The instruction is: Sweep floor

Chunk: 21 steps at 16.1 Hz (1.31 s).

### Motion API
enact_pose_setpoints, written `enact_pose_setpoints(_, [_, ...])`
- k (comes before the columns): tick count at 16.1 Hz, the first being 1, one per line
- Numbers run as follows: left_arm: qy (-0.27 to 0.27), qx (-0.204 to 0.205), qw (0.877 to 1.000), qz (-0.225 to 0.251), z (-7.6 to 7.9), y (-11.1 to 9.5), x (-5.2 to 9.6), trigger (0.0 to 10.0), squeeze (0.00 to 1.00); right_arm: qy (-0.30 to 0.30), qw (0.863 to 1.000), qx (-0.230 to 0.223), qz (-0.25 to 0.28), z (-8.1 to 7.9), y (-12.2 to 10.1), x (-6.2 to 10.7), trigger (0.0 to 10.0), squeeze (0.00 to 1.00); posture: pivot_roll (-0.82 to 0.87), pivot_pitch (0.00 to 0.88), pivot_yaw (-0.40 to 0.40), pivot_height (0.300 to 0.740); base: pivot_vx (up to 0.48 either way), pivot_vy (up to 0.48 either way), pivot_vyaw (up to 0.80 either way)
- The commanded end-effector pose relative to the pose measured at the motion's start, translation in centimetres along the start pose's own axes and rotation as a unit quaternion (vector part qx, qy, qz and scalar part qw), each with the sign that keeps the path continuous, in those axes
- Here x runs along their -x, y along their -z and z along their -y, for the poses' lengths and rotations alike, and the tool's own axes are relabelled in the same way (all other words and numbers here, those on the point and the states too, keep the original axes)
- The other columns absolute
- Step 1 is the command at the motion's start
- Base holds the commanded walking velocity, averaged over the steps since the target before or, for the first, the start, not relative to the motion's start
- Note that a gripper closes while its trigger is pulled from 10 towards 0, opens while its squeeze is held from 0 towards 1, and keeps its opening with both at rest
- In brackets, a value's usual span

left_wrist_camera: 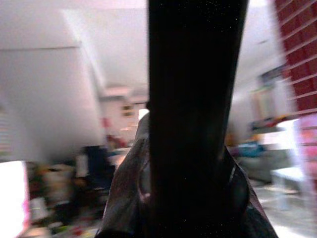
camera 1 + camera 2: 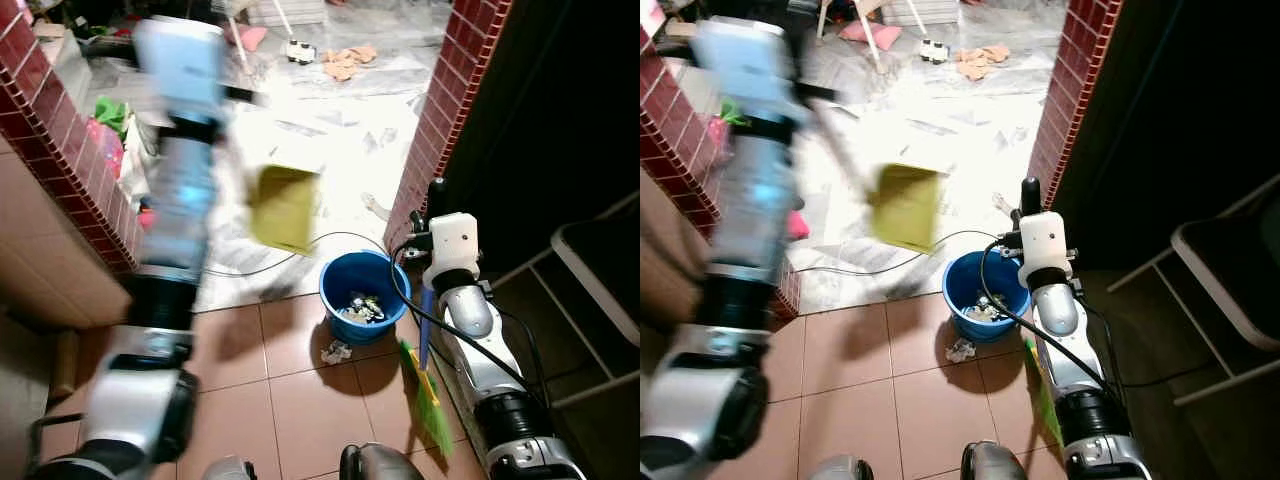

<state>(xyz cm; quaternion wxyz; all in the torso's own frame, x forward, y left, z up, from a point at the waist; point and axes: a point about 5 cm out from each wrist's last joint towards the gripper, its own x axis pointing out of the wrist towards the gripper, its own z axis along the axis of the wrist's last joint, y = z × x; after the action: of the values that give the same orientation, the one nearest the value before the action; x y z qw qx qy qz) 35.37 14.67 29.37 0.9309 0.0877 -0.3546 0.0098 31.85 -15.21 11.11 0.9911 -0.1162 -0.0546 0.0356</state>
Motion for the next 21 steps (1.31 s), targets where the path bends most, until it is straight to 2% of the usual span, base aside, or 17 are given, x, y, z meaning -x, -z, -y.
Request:
enact_pose_setpoints(1, [-0.025,-0.015,0.999,0.023,-1.4,-0.9,-0.2,10.0,0.00,-0.008,1.000,-0.002,0.018,-0.2,-1.0,-0.7,10.0,0.00,-0.05,0.044,-0.042,0.740,0.000,0.000,0.00])
enact_pose_setpoints(3, [-0.029,-0.042,0.999,-0.019,-2.2,0.8,0.9,10.0,0.00,-0.013,1.000,-0.003,0.018,-0.4,-1.0,-0.9,10.0,0.00,-0.04,0.047,-0.045,0.740,0.000,0.000,0.00])
enact_pose_setpoints(4, [-0.031,-0.029,0.996,-0.082,-2.0,3.2,2.6,10.0,0.00,-0.016,1.000,-0.005,0.017,-0.6,-1.0,-0.9,10.0,0.00,-0.04,0.051,-0.049,0.740,0.000,0.000,0.00])
enact_pose_setpoints(7, [-0.022,-0.013,0.989,-0.148,-0.6,5.7,5.3,10.0,0.00,-0.021,1.000,-0.008,0.018,-0.7,-0.9,-1.0,10.0,0.00,-0.04,0.057,-0.050,0.740,0.000,0.000,0.00])
enact_pose_setpoints(10, [-0.007,-0.019,0.984,-0.179,0.2,7.1,6.7,10.0,0.00,-0.022,1.000,-0.010,0.017,-0.7,-0.9,-1.2,10.0,0.00,-0.04,0.058,-0.047,0.740,0.000,0.000,0.00])
enact_pose_setpoints(11, [0.002,-0.033,0.979,-0.200,0.8,8.0,7.5,10.0,0.00,-0.034,0.998,-0.040,0.029,-1.2,-1.2,-1.4,10.0,0.00,-0.04,0.058,-0.043,0.740,0.000,0.000,0.00])
enact_pose_setpoints(15, [-0.018,-0.037,0.974,-0.225,0.9,9.4,9.3,10.0,0.00,-0.059,0.994,-0.075,0.054,-2.7,-2.4,-2.1,10.0,0.00,-0.03,0.069,-0.037,0.740,0.000,0.000,0.00])
enact_pose_setpoints(16, [-0.030,-0.028,0.968,-0.247,1.0,9.9,9.7,10.0,0.00,-0.062,0.993,-0.086,0.060,-3.0,-2.8,-2.6,10.0,0.00,-0.03,0.086,-0.040,0.740,0.000,0.000,0.00])
enact_pose_setpoints(21, [-0.019,-0.039,0.958,-0.283,2.3,11.5,12.0,10.0,0.00,-0.087,0.988,-0.104,0.075,-3.7,-3.7,-3.6,10.0,0.00,-0.02,0.083,-0.063,0.740,0.000,0.000,0.00])
